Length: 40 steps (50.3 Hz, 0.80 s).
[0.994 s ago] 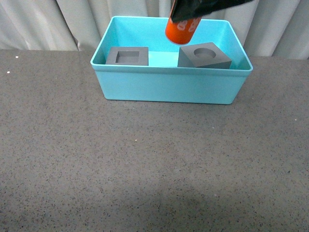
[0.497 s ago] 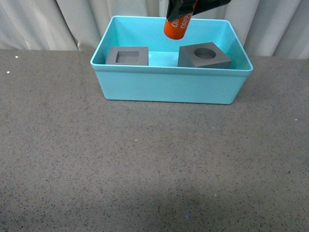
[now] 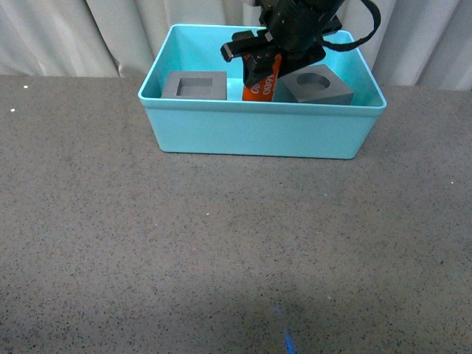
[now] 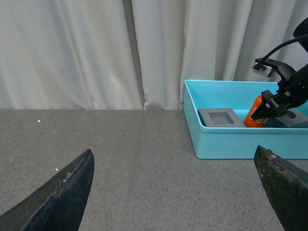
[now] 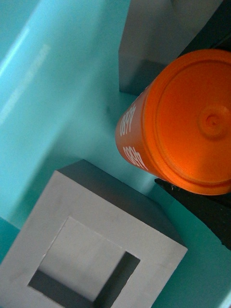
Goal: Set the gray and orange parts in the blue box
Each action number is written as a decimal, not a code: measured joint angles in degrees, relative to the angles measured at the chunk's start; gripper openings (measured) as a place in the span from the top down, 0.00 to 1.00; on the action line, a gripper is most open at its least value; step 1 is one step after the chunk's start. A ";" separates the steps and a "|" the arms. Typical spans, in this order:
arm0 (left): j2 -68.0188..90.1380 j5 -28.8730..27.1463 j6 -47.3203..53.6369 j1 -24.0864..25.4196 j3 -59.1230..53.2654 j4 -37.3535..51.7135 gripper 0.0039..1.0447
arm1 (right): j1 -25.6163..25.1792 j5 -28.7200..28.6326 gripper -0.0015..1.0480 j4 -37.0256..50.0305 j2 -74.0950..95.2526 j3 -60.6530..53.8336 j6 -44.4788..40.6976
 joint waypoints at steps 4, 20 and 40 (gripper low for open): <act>0.00 0.00 0.00 0.00 0.00 0.00 0.06 | 0.04 0.24 0.58 -0.92 1.36 0.42 0.22; 0.00 0.00 0.00 0.00 0.00 0.00 0.06 | 0.31 0.11 0.58 -2.38 2.97 1.64 0.94; 0.00 0.00 0.00 0.00 0.00 0.00 0.06 | 0.42 0.31 0.16 1.42 0.42 -2.43 2.93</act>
